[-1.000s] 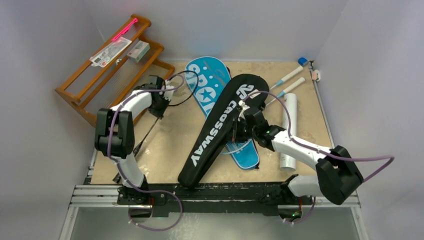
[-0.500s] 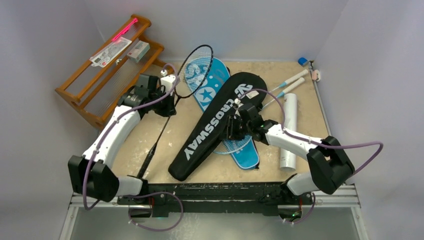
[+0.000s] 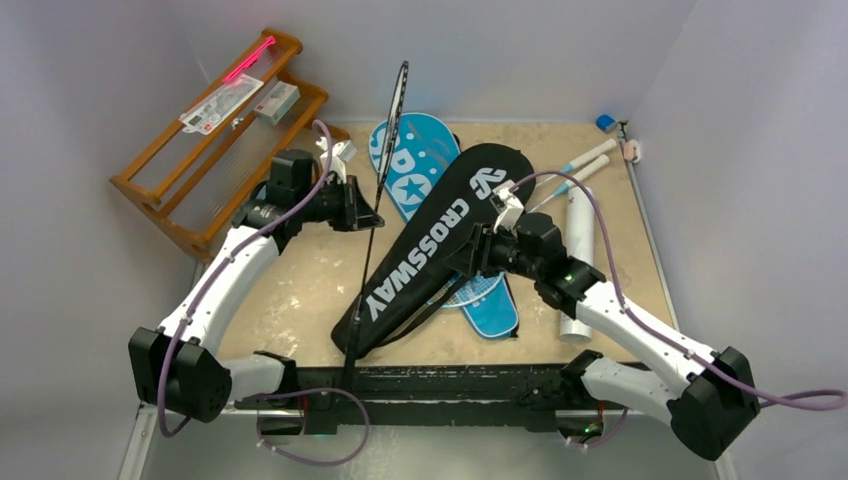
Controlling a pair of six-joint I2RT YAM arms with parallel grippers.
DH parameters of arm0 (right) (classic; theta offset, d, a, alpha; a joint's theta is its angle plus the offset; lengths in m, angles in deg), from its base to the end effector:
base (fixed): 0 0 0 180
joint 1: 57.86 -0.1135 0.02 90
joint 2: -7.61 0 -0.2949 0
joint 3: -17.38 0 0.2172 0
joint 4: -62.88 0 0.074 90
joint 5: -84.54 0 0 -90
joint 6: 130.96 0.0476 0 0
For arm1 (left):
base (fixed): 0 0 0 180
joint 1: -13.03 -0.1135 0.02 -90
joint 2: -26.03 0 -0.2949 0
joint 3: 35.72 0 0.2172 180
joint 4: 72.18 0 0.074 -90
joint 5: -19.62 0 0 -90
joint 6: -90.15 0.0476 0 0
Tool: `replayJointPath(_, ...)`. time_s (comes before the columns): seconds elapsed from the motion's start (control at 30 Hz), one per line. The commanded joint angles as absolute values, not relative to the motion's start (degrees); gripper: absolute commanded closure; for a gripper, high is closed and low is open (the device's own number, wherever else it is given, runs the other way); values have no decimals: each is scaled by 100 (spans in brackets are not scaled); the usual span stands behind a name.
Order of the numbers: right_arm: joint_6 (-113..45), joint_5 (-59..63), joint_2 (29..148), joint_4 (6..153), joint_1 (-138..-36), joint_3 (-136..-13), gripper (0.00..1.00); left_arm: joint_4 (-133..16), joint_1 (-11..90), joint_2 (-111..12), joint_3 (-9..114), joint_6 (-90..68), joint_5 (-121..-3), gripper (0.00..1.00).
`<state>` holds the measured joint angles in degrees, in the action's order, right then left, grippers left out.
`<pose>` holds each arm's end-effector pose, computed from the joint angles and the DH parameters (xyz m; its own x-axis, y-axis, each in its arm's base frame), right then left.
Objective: Pack up the badminton gear
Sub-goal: Pick up the racket from the center of the board.
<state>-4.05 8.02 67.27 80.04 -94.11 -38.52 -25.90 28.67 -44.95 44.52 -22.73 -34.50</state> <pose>0.1548 0.1273 0.3108 -0.6810 0.2248 -0.6969 -0.4272 0.6509 0.6275 0.2122 -0.0884 0.3595 -0.7943 -0.1048 -0.5984 0.3910 0.6657 -0.6355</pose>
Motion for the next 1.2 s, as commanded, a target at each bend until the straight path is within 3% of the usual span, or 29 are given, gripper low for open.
replayJointPath(0.0,-603,1968,6648,6825,-9423,-3802,46,-3536,3043,-4566,4525,-3365,-3035,100)
replayJointPath(0.33,-505,2177,7500,6289,-9889,-4565,39,-4970,3635,-4893,4235,-4270,-3503,100)
replayJointPath(0.67,-391,2144,7786,5983,-9917,-4689,49,-4927,4154,-5436,4631,-4214,-3923,100)
replayJointPath(1.03,-401,865,8115,7039,-9917,-5049,71,-5227,4407,-5593,4675,-4431,-4349,100)
replayJointPath(1.17,-329,649,8227,7187,-9919,-5092,71,-5208,4452,-5669,4734,-4421,-4340,100)
